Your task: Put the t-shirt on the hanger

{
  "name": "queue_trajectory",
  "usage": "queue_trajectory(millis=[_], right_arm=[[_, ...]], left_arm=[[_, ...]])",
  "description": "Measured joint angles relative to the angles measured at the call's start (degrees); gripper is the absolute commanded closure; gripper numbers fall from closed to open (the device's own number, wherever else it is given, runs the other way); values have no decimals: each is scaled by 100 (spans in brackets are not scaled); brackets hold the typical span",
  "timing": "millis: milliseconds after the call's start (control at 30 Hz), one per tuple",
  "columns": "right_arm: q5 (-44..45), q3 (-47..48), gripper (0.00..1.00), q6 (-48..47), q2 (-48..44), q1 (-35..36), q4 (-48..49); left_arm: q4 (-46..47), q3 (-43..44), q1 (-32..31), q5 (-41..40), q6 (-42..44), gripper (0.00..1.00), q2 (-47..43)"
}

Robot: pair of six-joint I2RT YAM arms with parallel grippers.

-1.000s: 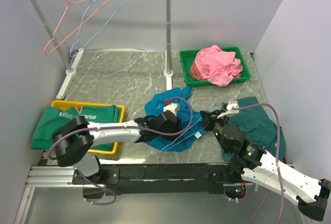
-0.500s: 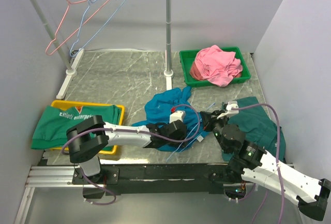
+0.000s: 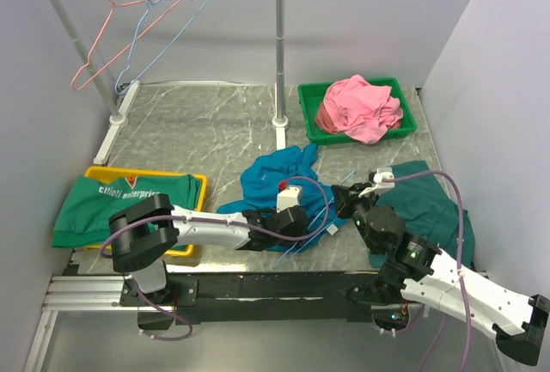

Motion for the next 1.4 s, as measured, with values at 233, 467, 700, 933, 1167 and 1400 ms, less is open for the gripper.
queue_trajectory(millis=[233, 467, 700, 933, 1167, 1400], right_arm=[[-2, 0, 100, 2, 0, 0, 0], [0, 0, 100, 0, 0, 0, -2], [-2, 4, 100, 0, 105, 0, 28], [85, 72, 100, -22, 247, 9, 42], [365, 363, 100, -44, 586, 9, -24], [931, 1132, 100, -94, 1161, 11, -122]], left_arm=[[-179, 4, -142, -76, -81, 52, -9], [-205, 24, -192, -85, -120, 57, -2], [-57, 24, -199, 24, -122, 73, 52], [138, -107, -201, 129, -221, 94, 70], [188, -549, -184, 68, -275, 99, -544], [310, -1261, -83, -337, -289, 99, -2083]])
